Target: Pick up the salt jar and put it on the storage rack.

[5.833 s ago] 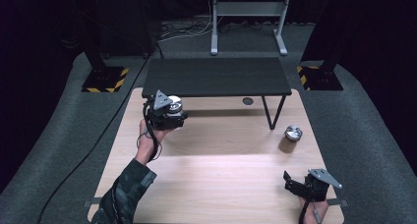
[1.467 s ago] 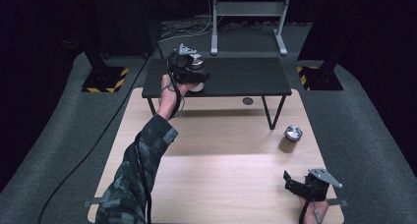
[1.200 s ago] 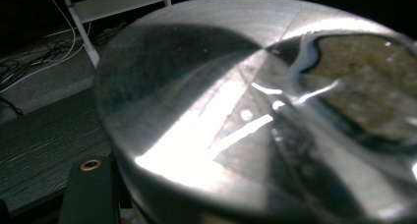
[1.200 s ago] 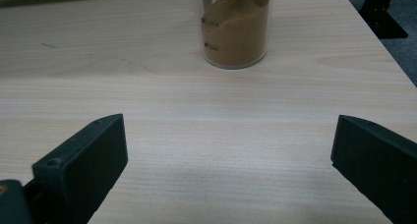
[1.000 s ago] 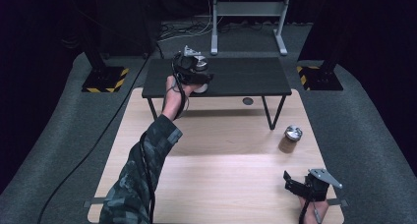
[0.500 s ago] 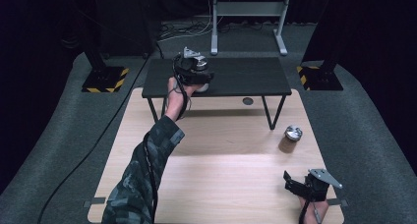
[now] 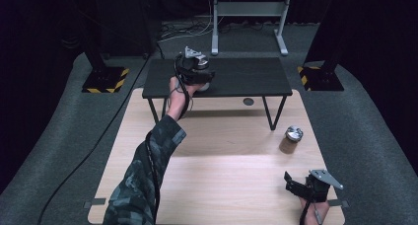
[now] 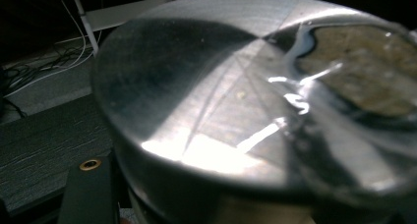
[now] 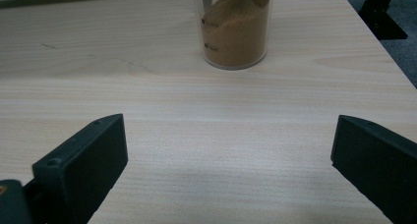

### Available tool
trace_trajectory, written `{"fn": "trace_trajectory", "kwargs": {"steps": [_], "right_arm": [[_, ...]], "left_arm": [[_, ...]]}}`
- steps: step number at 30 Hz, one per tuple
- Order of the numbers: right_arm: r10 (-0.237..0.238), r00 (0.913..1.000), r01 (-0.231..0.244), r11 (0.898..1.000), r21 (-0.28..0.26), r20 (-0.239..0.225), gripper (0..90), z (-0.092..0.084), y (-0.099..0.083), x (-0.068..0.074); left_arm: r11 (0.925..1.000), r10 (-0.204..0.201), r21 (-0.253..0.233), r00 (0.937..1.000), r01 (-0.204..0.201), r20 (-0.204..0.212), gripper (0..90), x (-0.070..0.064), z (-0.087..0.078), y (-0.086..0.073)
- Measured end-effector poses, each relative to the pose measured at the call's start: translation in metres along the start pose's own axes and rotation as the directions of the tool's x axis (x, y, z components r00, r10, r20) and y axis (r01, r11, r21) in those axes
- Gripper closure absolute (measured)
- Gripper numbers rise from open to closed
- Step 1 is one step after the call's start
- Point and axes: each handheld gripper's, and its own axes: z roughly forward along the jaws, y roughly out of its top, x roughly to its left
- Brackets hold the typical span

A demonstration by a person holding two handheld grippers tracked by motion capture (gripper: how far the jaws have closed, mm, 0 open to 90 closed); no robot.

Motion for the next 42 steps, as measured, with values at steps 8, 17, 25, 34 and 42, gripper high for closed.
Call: {"fn": "trace_trajectory", "kwargs": {"steps": [8, 17, 25, 34, 42], "right_arm": [[0.000, 1.0000, 0.000, 1.000, 0.001, -0.001, 0.0, 0.000, 0.000, -0.001], [-0.001, 1.0000, 0.001, 1.000, 0.002, -0.001, 0.0, 0.000, 0.000, -0.001], [0.001, 1.0000, -0.001, 1.000, 0.004, -0.004, 0.0, 0.000, 0.001, -0.001], [0.004, 1.0000, -0.004, 1.000, 0.001, -0.001, 0.0, 0.000, 0.000, -0.001], [0.002, 1.0000, -0.002, 1.000, 0.001, 0.003, 0.0, 0.000, 0.000, 0.000]], "left_arm": [[1.0000, -0.003, -0.002, 1.0000, 0.003, -0.003, 30.7, 0.000, 0.003, 0.000], [0.9999, 0.005, 0.011, 1.0000, -0.005, -0.006, 30.7, 0.000, 0.004, 0.002], [0.9992, -0.038, 0.010, 0.9991, 0.038, -0.021, 8.4, -0.003, 0.002, 0.000], [0.9995, 0.006, -0.030, 0.9984, -0.008, -0.056, 0.0, -0.013, -0.040, -0.019], [0.9933, 0.103, -0.042, 0.9888, -0.108, -0.108, 0.1, -0.026, -0.090, -0.067]]}}
